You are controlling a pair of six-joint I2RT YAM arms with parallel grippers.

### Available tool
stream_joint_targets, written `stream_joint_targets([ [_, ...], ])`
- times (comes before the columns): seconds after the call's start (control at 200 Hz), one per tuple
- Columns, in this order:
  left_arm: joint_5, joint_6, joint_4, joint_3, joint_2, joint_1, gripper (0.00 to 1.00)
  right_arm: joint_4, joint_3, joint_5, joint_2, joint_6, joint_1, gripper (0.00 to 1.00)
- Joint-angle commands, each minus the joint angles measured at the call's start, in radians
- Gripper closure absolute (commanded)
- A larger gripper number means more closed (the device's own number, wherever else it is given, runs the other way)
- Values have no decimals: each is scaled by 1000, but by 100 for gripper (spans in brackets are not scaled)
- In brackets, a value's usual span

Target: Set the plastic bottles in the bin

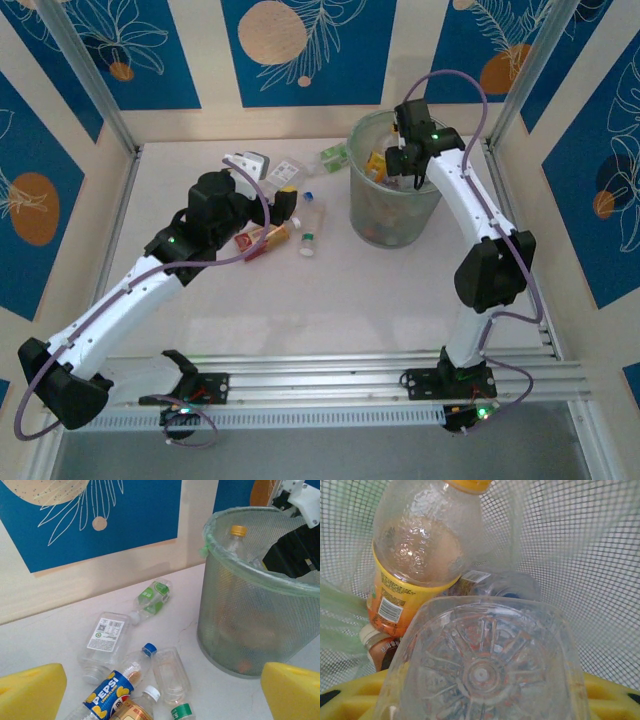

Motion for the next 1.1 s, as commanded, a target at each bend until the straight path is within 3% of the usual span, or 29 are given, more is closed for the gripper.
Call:
stream_joint_targets([
  [0.0,-23,0,-5,2,-5,-6,0,26,-25,19,35,-20,-5,52],
  [0.28,-40,2,-37,16,7,-5,1,-20,36,18,140,20,-20,48],
  [0.47,-45,5,-62,34,17,-4,0,-90,160,-2,177,49,-25,30],
  [0.65,-56,5,-75,38,18,-1,0,-143,272,-18,165,51,-10,21],
  [0.845,-46,-7,-144,56,33,19,1,-172,320,-13,90,62,17,18],
  [1.095,15,-24,-344,140,138,103,1,-146,251,-86,-97,131,29,19],
])
